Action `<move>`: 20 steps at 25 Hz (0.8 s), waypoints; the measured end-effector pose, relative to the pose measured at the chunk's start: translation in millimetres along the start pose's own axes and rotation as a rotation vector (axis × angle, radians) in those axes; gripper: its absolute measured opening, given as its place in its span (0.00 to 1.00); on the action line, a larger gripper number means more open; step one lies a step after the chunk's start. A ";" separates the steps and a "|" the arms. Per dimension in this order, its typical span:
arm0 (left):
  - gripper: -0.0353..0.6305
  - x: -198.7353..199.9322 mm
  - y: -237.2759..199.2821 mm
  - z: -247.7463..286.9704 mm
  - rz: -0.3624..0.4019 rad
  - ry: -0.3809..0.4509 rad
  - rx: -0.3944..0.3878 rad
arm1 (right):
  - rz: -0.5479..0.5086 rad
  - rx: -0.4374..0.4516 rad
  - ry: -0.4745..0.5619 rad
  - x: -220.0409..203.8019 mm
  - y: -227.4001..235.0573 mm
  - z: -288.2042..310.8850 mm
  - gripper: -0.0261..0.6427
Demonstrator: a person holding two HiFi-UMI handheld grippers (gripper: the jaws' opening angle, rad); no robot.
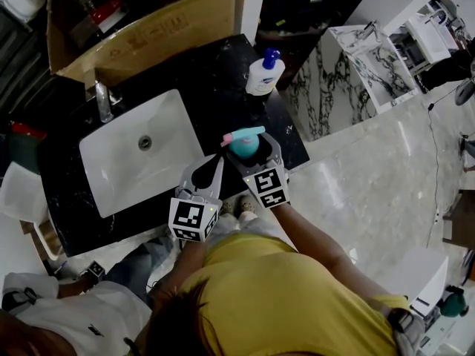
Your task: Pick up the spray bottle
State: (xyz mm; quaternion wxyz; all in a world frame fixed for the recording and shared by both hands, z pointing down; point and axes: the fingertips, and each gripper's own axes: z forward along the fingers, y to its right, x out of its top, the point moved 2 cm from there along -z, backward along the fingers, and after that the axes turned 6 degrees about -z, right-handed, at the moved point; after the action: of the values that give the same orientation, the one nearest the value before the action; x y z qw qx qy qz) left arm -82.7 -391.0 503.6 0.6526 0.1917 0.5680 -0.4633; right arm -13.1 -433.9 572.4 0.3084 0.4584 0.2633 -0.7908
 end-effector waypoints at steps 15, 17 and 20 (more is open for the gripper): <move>0.06 20.6 12.2 -10.5 0.048 0.066 -0.004 | 0.011 -0.088 0.071 54.6 13.6 -42.9 0.61; 0.06 28.3 15.1 -11.7 0.062 0.088 -0.002 | 0.019 -0.112 0.082 65.5 19.5 -56.4 0.61; 0.06 41.3 18.5 -15.5 0.080 0.119 0.005 | 0.039 -0.153 0.097 79.4 27.6 -77.9 0.61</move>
State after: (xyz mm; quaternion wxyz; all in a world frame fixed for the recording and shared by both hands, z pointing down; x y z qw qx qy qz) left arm -79.3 -385.7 456.1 0.6350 0.2433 0.5966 -0.4261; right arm 19.9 -417.5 464.0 0.3448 0.4764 0.3284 -0.7391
